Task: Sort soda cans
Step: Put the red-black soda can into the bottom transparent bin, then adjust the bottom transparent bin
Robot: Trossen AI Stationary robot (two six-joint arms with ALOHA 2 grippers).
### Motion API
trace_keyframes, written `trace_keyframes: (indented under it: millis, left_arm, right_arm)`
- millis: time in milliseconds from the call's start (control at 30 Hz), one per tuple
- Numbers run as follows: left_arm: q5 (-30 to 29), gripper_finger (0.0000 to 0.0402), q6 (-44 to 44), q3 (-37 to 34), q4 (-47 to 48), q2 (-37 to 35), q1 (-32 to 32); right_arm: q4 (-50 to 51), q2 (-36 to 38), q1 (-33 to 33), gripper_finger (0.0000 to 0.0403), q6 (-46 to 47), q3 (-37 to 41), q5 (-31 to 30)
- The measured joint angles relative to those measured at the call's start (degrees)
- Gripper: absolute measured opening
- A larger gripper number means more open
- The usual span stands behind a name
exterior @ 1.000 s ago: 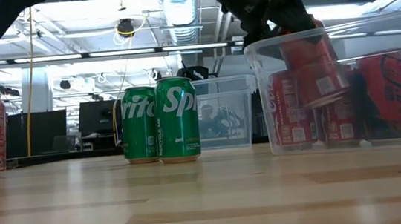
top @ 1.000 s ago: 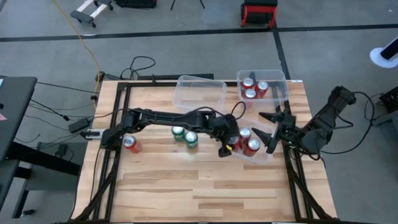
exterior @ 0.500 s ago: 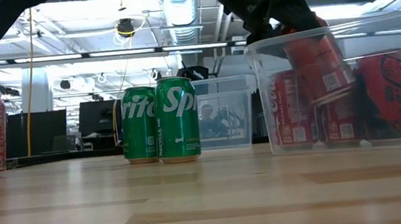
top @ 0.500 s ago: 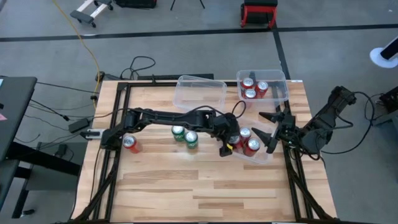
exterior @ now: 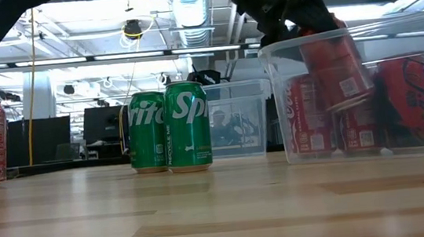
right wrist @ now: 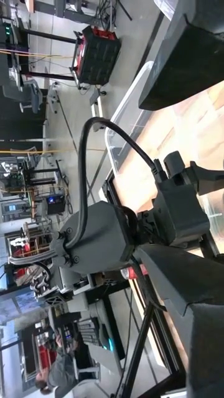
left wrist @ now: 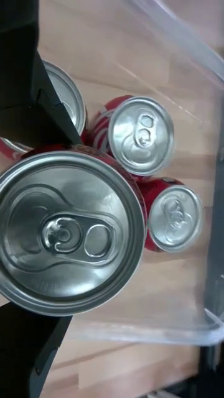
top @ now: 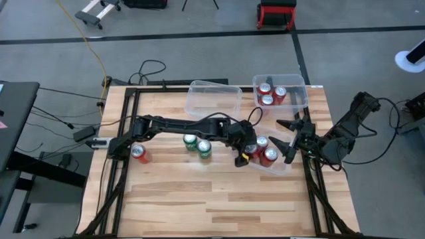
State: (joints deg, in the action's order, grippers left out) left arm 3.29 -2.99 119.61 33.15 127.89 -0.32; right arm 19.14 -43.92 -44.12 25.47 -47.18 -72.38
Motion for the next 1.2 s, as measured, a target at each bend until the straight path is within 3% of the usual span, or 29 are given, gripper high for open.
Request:
trace_keyframes:
  millis: [100, 433, 767, 1200]
  left_arm:
    - [-1.7, 0.0328, 0.4, 0.0, 0.6, 0.0, 0.0]
    - [3.0, 0.0331, 2.3, 0.0, 2.5, 0.0, 0.6]
    - [4.5, 0.0396, 4.0, 0.0, 2.4, 0.0, 0.5]
    - [0.5, 0.0389, 2.6, 0.1, 8.5, -1.0, 0.7]
  right_arm:
    - [0.1, 0.0, 0.0, 0.0388, 0.0, 0.0, 0.0]
    - [0.3, 0.0, 0.0, 0.0388, 0.0, 0.0, 0.0]
    - [0.3, 0.0, 0.0, 0.0388, 0.0, 0.0, 0.0]
    - [0.4, 0.0, 0.0, 0.0388, 0.0, 0.0, 0.2]
